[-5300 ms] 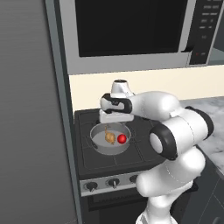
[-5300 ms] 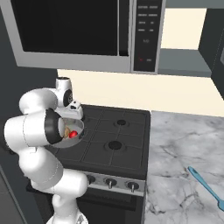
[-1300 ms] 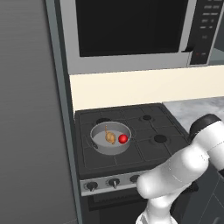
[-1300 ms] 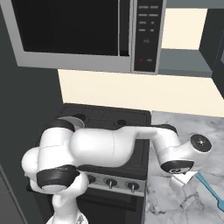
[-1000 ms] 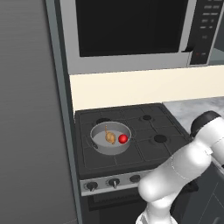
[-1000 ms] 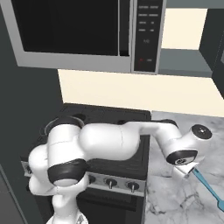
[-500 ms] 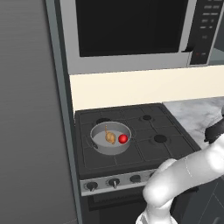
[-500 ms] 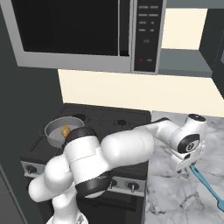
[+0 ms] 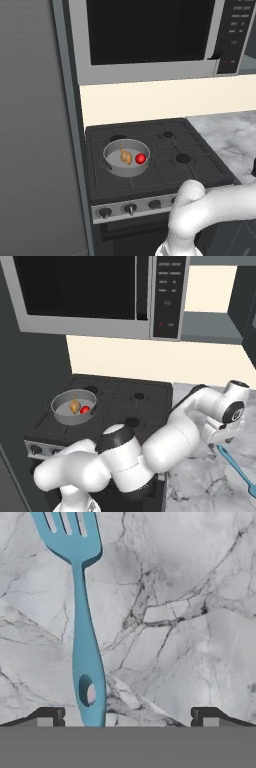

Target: Put the onion and tomato in the pot. Retrieve the spatula and lightly stir the vegetables in the pot.

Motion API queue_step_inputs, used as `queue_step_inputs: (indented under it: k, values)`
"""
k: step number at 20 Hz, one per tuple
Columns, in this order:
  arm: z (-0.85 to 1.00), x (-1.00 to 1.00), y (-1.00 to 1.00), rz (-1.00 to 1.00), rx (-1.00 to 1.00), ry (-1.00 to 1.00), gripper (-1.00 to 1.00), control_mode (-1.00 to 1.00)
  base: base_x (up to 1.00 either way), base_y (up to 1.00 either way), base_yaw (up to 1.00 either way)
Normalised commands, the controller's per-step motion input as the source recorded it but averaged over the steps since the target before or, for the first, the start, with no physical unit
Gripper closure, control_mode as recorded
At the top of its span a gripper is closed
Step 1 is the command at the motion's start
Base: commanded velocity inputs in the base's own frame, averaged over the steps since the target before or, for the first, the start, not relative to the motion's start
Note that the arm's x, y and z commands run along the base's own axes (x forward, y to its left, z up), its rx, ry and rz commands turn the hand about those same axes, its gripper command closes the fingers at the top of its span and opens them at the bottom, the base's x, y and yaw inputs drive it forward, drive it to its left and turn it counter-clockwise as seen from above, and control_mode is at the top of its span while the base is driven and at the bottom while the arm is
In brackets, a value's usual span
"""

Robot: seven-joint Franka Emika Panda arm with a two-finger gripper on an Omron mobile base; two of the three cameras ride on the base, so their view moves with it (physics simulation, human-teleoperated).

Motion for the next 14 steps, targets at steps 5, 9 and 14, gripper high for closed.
queue_step_inputs:
  k: [5, 9, 14]
  values:
    - [-0.22, 0.01, 0.0, 0.0, 0.02, 0.0, -1.0, -1.0, 0.0, 0.0, 0.0]
    - [-0.16, 0.07, -0.07, 0.0, 0.0, 0.0, -1.0, -1.0, 0.0, 0.0, 0.0]
    - [0.0, 0.1, -0.22, 0.0, 0.05, 0.0, -1.0, -1.0, 0.0, 0.0, 0.0]
